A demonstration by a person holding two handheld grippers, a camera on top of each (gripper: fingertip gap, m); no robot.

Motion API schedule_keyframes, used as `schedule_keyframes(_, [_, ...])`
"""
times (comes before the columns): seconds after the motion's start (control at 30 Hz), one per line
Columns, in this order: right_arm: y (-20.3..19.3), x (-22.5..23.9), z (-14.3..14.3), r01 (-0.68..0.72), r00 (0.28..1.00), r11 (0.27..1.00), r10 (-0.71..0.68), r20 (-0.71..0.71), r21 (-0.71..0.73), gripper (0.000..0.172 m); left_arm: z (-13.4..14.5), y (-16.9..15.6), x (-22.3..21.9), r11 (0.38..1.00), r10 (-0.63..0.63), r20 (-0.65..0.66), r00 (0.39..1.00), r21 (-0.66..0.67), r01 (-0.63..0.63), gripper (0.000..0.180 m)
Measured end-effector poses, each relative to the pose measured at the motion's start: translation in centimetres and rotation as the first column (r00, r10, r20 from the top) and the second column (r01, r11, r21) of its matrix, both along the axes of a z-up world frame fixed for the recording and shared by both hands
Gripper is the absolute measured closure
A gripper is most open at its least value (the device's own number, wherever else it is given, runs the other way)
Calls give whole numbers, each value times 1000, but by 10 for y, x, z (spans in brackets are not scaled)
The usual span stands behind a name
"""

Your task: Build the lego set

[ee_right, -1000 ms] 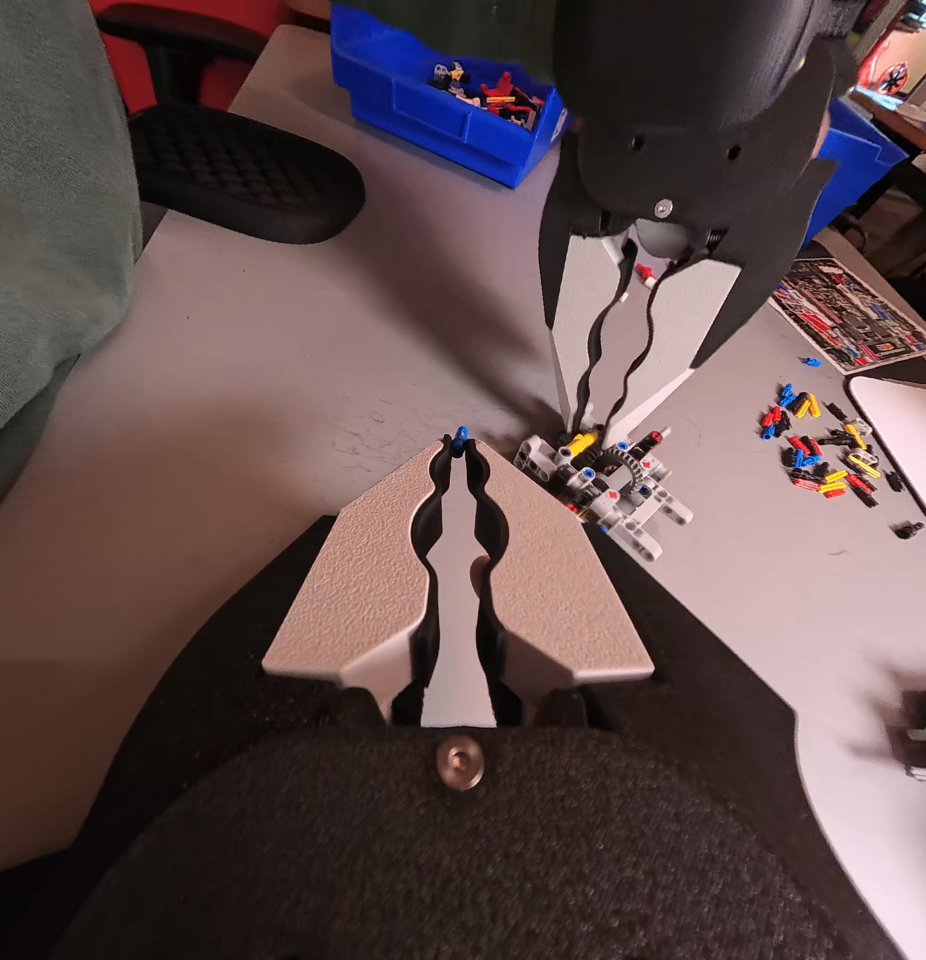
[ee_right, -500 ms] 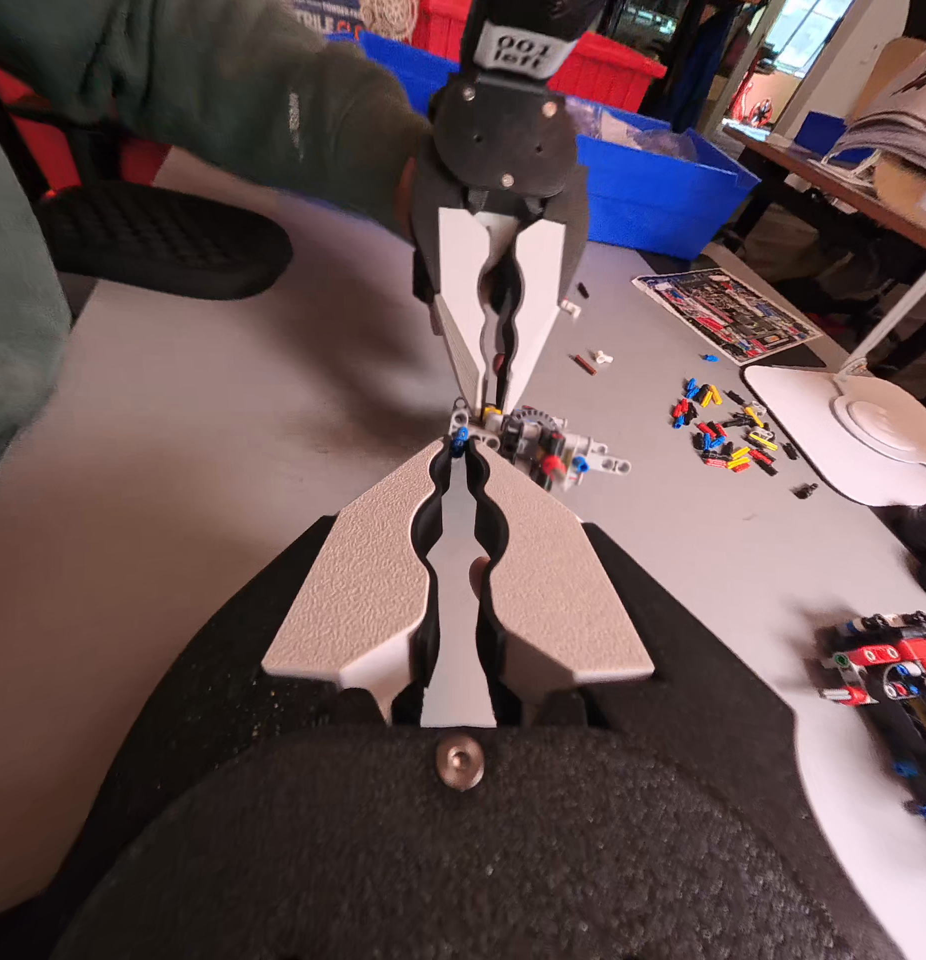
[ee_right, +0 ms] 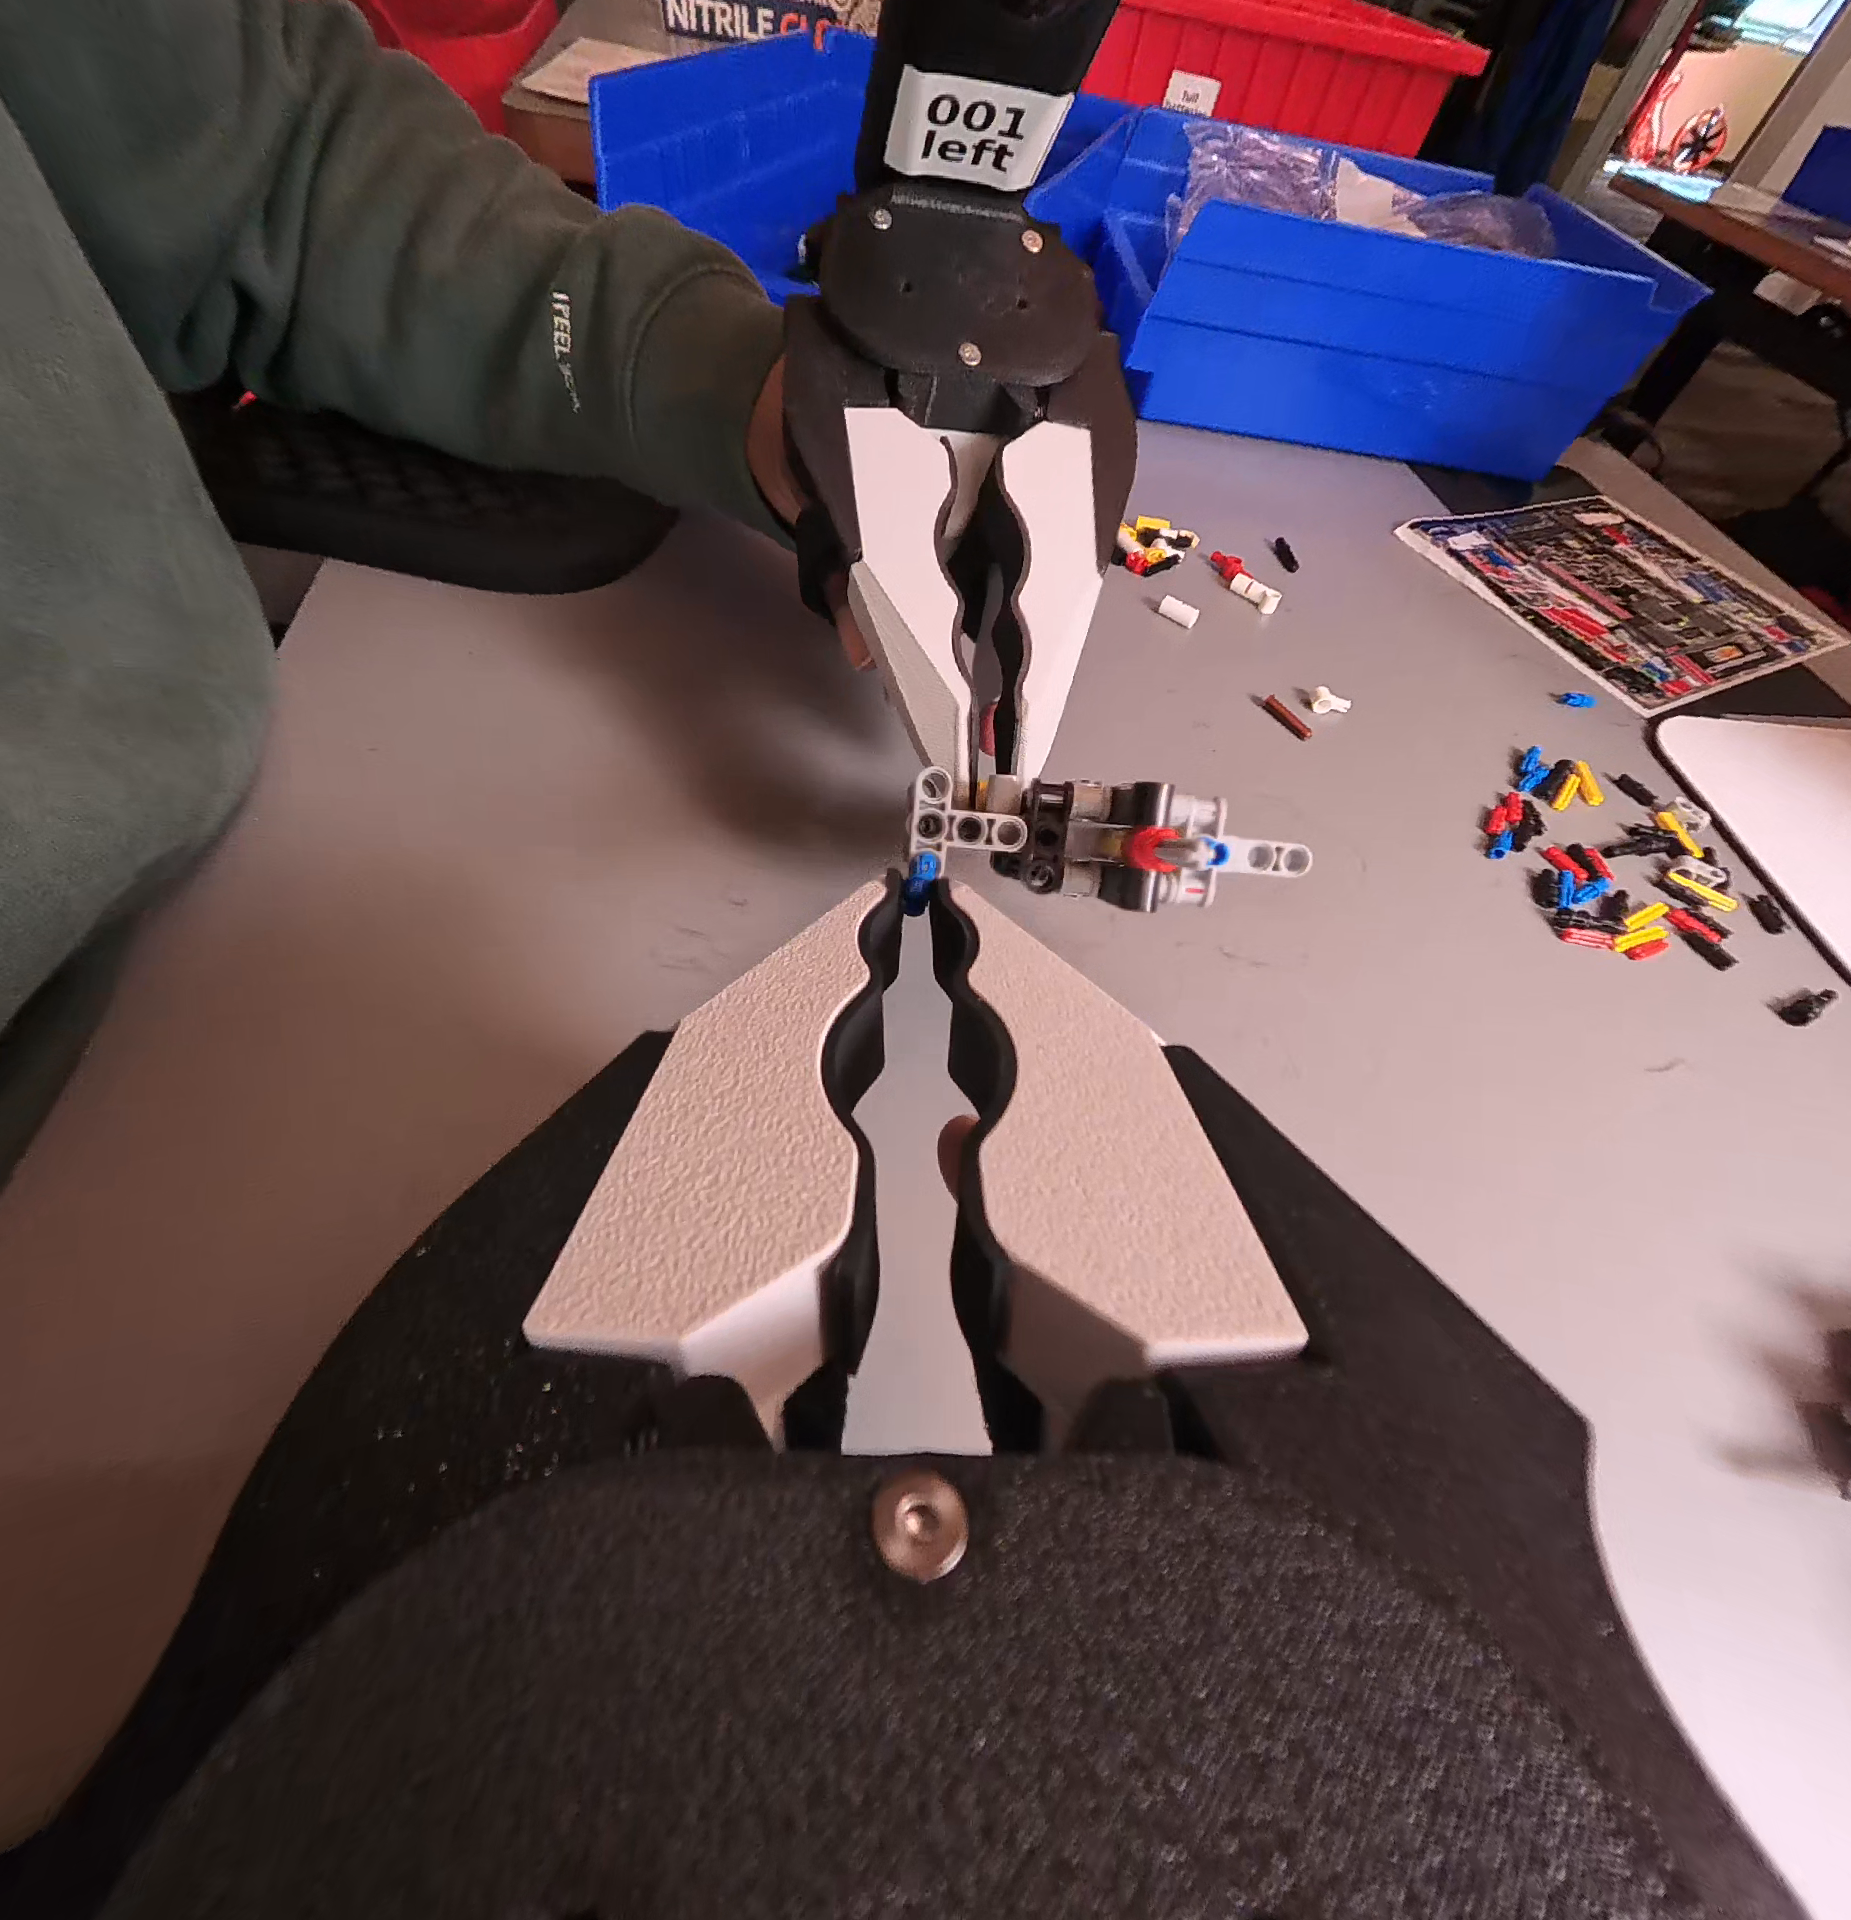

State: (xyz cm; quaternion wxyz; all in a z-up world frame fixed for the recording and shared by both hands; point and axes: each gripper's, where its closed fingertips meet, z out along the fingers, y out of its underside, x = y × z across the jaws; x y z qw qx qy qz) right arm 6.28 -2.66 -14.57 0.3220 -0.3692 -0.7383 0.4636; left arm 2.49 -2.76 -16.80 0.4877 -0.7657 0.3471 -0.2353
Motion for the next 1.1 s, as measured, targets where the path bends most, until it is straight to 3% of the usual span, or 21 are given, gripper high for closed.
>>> schedule_keyframes(0.3, [1, -1, -12, 10, 998, 1000, -10, 66, 14, 168, -7, -1, -1, 1000, 14, -22, 1000, -25, -15, 175])
schedule_keyframes(0.43, [0, 1, -16, 8, 990, 998, 2, 141, -67, 168, -11, -2, 1, 998, 11, -17, 1000, -56, -12, 175])
schedule_keyframes(0.53, [-2, -3, -17, 40, 982, 988, -11, 187, -152, 169, -10, -2, 7, 995, 21, 62, 998, -102, -15, 175])
schedule_keyframes(0.67, [2, -7, -18, 63, 984, 986, -36, 172, -152, 169, -9, 2, 5, 990, 65, 118, 991, -134, -49, 176])
schedule_keyframes(0.8, [13, -13, 12, 92, 996, 944, -81, 47, -317, 168, 11, 7, 1, 989, 90, 288, 953, -140, -51, 175])
schedule_keyframes(0.97, [30, -22, 34, 121, 990, 813, -143, 7, -569, 168, 25, 11, -1, 985, 112, 437, 892, -165, -43, 175])
schedule_keyframes(1.1, [31, -24, 34, 106, 991, 789, -130, 3, -605, 169, 15, 15, -7, 982, 147, 362, 920, -162, -92, 175])
